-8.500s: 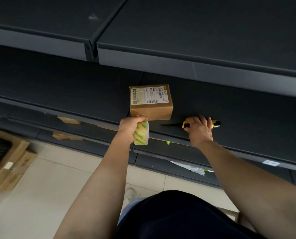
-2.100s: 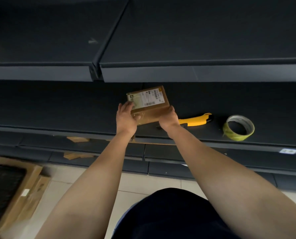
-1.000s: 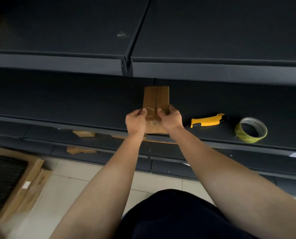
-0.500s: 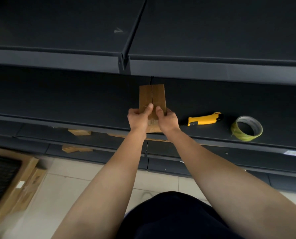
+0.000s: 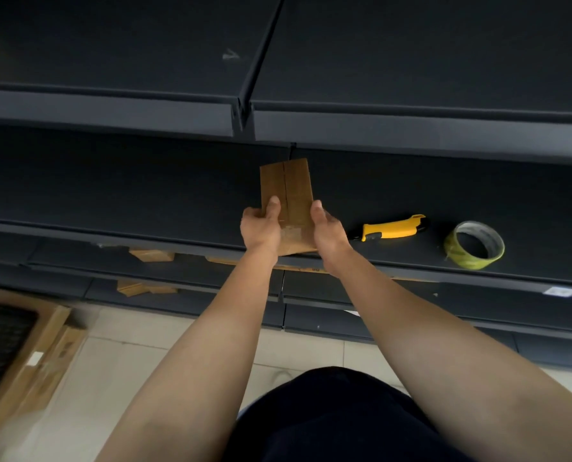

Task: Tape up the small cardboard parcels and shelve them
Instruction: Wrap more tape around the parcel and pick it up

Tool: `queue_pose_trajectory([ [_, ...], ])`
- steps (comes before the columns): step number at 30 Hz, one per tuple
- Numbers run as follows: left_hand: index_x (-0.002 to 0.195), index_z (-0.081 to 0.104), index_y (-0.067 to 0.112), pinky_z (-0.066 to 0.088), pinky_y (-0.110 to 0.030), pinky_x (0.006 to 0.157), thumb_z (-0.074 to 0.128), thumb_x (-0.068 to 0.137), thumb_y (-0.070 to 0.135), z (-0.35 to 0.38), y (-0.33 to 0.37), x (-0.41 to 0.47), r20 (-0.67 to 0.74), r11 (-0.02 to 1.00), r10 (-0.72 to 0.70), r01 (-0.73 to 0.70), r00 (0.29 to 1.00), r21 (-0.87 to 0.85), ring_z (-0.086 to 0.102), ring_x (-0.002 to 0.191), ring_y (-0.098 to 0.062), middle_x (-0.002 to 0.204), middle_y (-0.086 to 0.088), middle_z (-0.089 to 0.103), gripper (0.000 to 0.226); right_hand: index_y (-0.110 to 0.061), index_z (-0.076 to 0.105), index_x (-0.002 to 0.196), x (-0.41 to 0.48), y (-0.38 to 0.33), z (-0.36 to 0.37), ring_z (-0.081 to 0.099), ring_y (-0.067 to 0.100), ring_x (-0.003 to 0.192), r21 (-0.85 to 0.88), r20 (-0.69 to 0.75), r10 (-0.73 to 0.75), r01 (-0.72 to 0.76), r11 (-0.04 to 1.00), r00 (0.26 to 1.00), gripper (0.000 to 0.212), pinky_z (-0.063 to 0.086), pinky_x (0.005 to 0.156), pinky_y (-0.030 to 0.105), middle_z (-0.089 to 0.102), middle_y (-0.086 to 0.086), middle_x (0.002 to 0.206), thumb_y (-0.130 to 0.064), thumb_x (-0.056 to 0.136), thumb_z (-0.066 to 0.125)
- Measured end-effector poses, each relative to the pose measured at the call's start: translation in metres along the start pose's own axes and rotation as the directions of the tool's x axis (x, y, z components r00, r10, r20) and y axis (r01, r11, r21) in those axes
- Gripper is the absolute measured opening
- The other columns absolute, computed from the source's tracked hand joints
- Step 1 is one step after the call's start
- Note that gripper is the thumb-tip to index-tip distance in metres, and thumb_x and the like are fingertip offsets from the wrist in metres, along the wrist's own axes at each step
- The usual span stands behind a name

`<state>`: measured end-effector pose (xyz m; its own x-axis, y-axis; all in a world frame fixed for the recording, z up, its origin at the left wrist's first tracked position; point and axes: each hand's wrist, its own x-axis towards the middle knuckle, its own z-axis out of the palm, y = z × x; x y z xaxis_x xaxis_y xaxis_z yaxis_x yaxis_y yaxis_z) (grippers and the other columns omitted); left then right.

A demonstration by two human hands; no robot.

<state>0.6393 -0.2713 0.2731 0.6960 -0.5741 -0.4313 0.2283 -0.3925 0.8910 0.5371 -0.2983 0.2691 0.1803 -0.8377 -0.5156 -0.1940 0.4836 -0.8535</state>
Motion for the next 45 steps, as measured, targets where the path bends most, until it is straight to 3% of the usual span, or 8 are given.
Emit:
queue_pose_trajectory([
  [4,0.098,0.057,0.014,0.057,-0.037,0.068,0.056,0.092,0.041,-0.026,-0.005,0.004,0.163,0.963,-0.132,0.165,0.978,-0.213,0.067,0.086,-0.021,0.098,-0.007,0.066,0.027,-0.023,0.031,0.147,0.000,0.007,-0.003,0.048,0.021,0.123,0.158,0.013,0.088,-0.089,0.983,0.996,0.083,0.035,0.107,0.042,0.049,-0.001,0.136,-0.061,0.080,0.062],
  [8,0.086,0.059,0.008,0.057,-0.043,0.078,0.054,0.095,0.036,-0.040,-0.020,0.008,0.075,0.985,-0.173,0.173,0.982,0.004,0.067,0.092,-0.030,0.097,-0.015,0.067,0.030,-0.016,0.052,0.122,0.000,0.006,0.004,0.060,0.018,0.097,0.034,-0.060,0.066,-0.064,0.997,0.996,0.066,0.048,0.085,0.031,0.062,0.002,0.115,-0.051,0.071,0.076],
  [15,0.082,0.059,0.012,0.042,-0.027,0.054,0.052,0.076,0.074,-0.035,-0.017,-0.001,0.000,0.966,-0.025,0.024,1.000,0.256,0.060,0.071,-0.017,0.078,-0.002,0.063,0.062,-0.010,0.052,0.121,-0.004,0.002,0.025,0.057,0.017,0.088,-0.164,-0.113,-0.017,-0.001,0.986,0.993,0.061,0.044,0.069,0.026,0.062,0.004,0.109,-0.045,0.076,0.073],
  [23,0.087,0.063,0.010,0.040,-0.027,0.061,0.048,0.090,0.057,-0.029,-0.026,0.001,0.012,0.917,0.106,-0.102,0.994,0.385,0.059,0.072,-0.021,0.074,-0.001,0.061,0.050,-0.009,0.050,0.105,-0.004,0.007,0.029,0.052,0.020,0.077,-0.396,-0.121,-0.132,0.075,0.915,0.984,0.044,0.040,0.063,0.030,0.054,0.005,0.093,-0.051,0.095,0.043],
  [28,0.082,0.056,0.016,0.036,-0.024,0.051,0.035,0.094,0.059,-0.034,-0.033,-0.003,-0.026,0.900,0.185,-0.159,0.982,0.405,0.052,0.063,-0.012,0.068,0.005,0.055,0.049,-0.012,0.060,0.104,-0.008,0.015,0.019,0.053,0.014,0.072,-0.238,-0.124,-0.158,0.125,0.963,0.980,0.045,0.038,0.063,0.031,0.057,-0.002,0.082,-0.046,0.100,0.030],
  [33,0.103,0.056,0.012,0.058,-0.036,0.075,0.037,0.098,0.048,-0.041,-0.036,0.006,0.130,0.986,-0.110,0.125,0.985,-0.112,0.066,0.090,-0.022,0.099,-0.009,0.066,0.042,-0.019,0.049,0.129,-0.007,-0.004,0.014,0.056,0.017,0.100,0.171,-0.098,0.007,0.010,0.985,0.995,0.049,0.047,0.087,0.032,0.060,-0.003,0.109,-0.050,0.091,0.052],
  [38,0.103,0.056,-0.001,0.049,-0.029,0.067,0.045,0.098,0.034,-0.034,-0.031,0.005,-0.052,0.993,0.032,-0.026,0.998,0.111,0.060,0.086,-0.025,0.091,-0.010,0.062,0.037,-0.013,0.057,0.120,-0.005,-0.009,0.017,0.061,0.015,0.091,-0.068,-0.064,-0.116,0.112,0.991,0.991,0.038,0.046,0.071,0.023,0.065,0.004,0.111,-0.030,0.087,0.066],
  [45,0.081,0.061,0.015,0.049,-0.030,0.065,0.049,0.090,0.058,-0.026,-0.017,-0.001,0.077,0.973,0.097,-0.111,0.992,0.202,0.063,0.076,-0.020,0.080,-0.003,0.065,0.045,-0.015,0.039,0.121,-0.008,-0.002,0.026,0.051,0.002,0.072,-0.119,-0.087,-0.132,0.121,0.985,0.987,0.041,0.038,0.055,0.015,0.053,-0.009,0.090,-0.039,0.093,0.055],
])
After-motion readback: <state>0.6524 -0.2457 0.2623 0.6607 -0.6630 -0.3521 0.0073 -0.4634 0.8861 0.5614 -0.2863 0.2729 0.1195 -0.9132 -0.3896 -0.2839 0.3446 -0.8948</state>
